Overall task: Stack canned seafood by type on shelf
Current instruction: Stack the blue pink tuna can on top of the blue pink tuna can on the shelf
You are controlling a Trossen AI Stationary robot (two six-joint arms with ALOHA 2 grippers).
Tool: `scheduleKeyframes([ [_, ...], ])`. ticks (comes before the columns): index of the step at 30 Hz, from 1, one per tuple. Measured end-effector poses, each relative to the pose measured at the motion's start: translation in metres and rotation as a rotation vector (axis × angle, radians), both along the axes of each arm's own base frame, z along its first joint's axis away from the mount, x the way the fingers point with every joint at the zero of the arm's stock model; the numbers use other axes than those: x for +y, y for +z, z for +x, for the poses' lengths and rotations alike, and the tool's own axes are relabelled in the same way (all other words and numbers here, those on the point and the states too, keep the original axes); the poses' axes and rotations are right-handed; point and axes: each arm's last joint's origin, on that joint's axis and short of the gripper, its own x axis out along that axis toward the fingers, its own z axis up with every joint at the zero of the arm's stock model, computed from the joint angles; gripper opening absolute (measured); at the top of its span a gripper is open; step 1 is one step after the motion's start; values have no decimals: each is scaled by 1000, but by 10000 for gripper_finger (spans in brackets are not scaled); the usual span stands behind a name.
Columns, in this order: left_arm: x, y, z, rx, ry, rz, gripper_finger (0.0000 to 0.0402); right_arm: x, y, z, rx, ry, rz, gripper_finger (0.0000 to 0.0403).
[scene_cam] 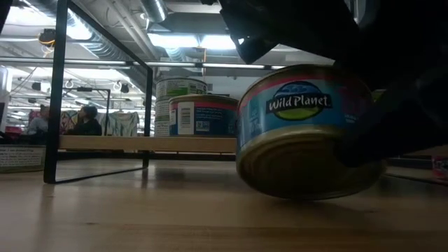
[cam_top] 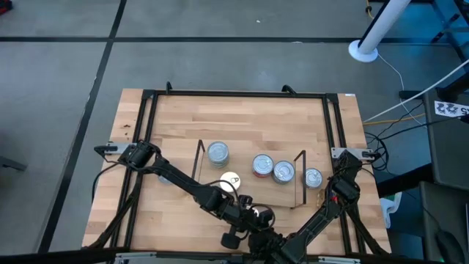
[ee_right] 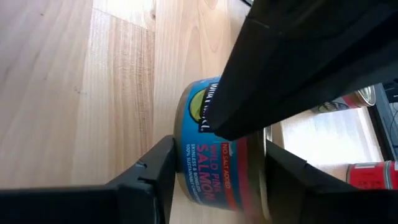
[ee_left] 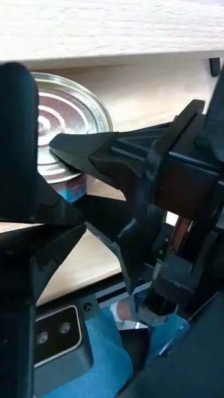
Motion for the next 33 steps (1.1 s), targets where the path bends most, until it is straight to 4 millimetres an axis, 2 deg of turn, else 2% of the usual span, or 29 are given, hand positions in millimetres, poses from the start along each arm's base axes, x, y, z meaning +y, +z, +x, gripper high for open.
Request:
scheduleKeyframes([
  [4,1,7,-2,-11,-18,11,0,0,0,0,2,0,4,189],
  [11,10,43,-21,7,-43,43,0,4,5,2,-13,3,45,187],
  [19,24,97,-58,19,-85,82,0,15,32,11,-53,16,129,188],
  [26,39,141,-94,-26,-156,134,0,15,54,16,-1,101,47,189],
  [33,49,161,-108,-76,-118,179,0,10,75,24,57,197,-51,189],
])
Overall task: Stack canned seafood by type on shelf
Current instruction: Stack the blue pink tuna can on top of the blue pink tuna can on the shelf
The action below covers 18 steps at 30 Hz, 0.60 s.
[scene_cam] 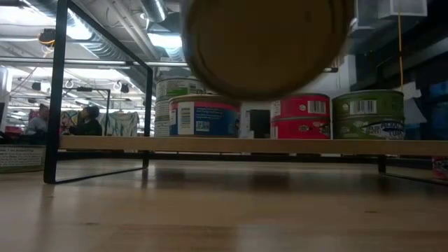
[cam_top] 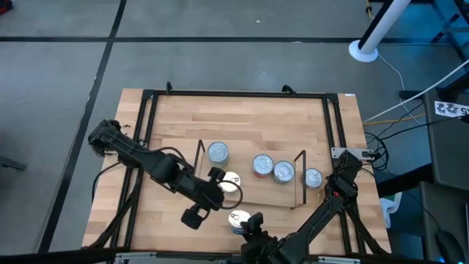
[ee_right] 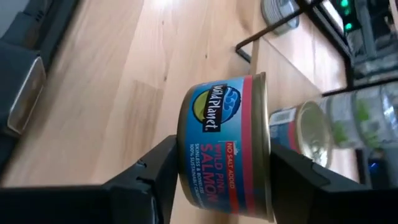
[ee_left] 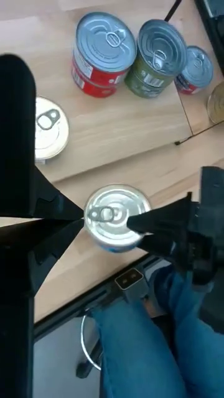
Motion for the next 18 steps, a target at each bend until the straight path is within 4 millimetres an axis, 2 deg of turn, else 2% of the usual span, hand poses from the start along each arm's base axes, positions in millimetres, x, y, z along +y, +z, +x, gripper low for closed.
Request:
scheduleKeyframes([
  [7,1,-4,-3,23,-76,81,0,-11,13,11,-19,53,-204,190],
  [11,3,-6,-5,51,-94,110,0,-30,13,24,22,57,-331,190],
  [18,5,-9,-4,62,-72,152,0,-73,11,52,105,1,-383,190],
])
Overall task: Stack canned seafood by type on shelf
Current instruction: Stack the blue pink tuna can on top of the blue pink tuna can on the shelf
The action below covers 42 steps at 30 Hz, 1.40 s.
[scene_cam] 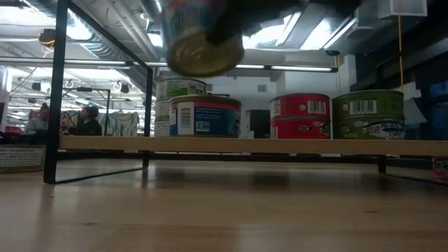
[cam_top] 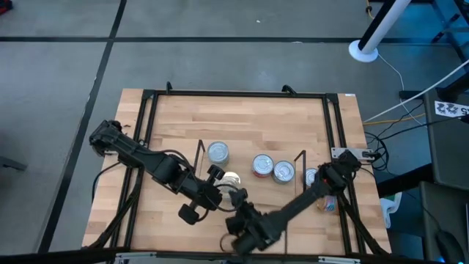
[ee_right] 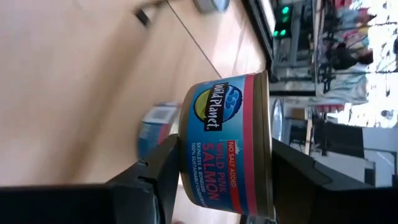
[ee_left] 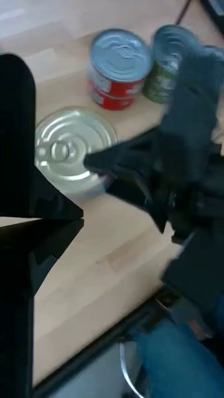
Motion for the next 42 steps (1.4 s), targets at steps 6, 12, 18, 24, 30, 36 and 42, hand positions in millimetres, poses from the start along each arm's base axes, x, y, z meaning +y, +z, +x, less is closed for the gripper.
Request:
scheduleKeyframes([
  [6,1,-12,4,54,-10,64,0,-25,-2,14,69,-38,42,190],
  [12,3,-28,8,95,-78,193,0,-37,-4,18,116,-58,59,190],
  [18,8,-55,9,113,-76,296,0,-39,-4,19,126,-59,68,190],
  [24,12,-77,15,72,-67,315,0,-39,-4,18,132,-58,68,190],
  [30,14,-83,15,62,-52,354,0,-41,-4,19,141,-57,85,192],
  [36,14,-83,14,65,-41,357,0,-43,-4,21,136,-61,98,209],
  [42,14,-83,14,65,-37,356,0,-43,-4,22,135,-62,112,235],
])
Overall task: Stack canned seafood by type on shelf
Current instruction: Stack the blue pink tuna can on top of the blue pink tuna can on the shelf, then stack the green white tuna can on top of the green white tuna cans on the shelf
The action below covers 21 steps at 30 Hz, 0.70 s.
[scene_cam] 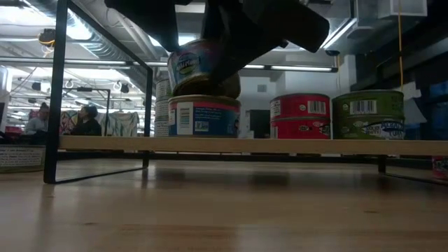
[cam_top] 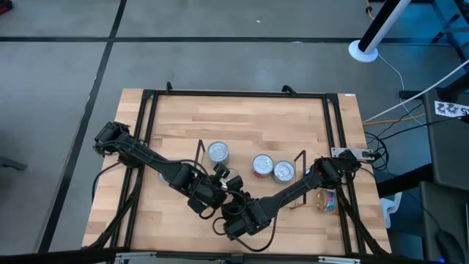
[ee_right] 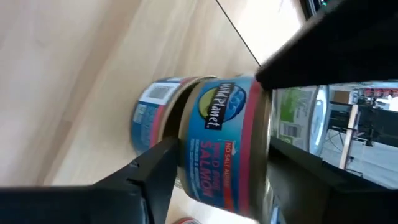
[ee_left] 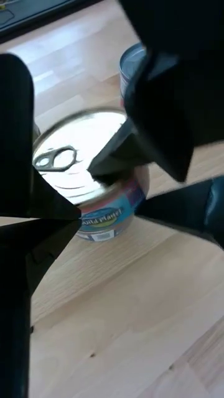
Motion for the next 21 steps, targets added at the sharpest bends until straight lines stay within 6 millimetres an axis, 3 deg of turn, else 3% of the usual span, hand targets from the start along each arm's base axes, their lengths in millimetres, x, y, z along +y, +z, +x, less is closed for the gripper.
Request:
scheduleKeyframes([
  [9,0,0,0,0,-3,2,0,1,1,5,-59,-9,13,282],
  [21,-10,0,-6,12,-29,5,0,0,3,5,2,46,-14,287],
])
